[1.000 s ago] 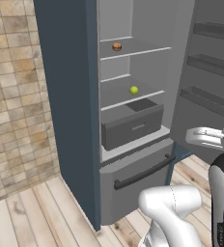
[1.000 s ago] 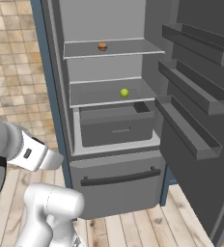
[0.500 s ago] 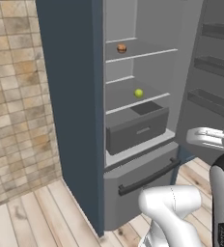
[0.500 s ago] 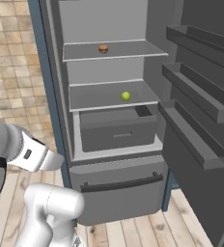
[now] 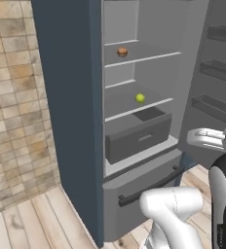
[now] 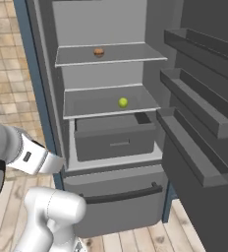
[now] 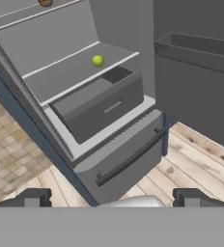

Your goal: Retrieve the tangerine and pear from the fridge and place them into the bowl on the dining table.

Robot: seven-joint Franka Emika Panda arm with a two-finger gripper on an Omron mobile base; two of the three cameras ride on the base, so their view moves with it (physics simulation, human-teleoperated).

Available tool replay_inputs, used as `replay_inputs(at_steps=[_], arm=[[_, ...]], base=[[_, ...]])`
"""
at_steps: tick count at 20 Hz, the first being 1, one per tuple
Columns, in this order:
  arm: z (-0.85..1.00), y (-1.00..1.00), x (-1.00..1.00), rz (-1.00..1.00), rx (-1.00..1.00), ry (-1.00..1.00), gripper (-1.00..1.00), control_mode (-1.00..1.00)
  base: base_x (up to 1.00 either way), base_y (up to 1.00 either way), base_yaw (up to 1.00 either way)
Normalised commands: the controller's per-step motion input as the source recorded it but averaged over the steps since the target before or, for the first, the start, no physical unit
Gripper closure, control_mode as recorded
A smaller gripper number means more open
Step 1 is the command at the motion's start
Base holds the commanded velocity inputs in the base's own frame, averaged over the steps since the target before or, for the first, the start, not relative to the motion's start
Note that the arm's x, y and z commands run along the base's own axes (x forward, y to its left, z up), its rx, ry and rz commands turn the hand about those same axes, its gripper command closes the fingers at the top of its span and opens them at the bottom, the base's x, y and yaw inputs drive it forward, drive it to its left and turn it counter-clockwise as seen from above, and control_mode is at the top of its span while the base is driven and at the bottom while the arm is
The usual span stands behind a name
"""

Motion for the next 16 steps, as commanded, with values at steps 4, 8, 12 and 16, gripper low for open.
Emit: replay_inputs(at_steps=[4,8,12,16], arm=[[0.00,0.00,0.00,0.00,0.00,0.00,-1.00,1.00],[0.00,0.00,0.00,0.00,0.00,0.00,-1.00,1.00],[0.00,0.00,0.00,0.00,0.00,0.00,-1.00,1.00],[0.00,0.00,0.00,0.00,0.00,0.00,-1.00,1.00]], base=[[0.33,-0.43,0.08],[0.50,-0.22,0.14],[0.51,-0.20,0.18],[0.45,-0.23,0.18]])
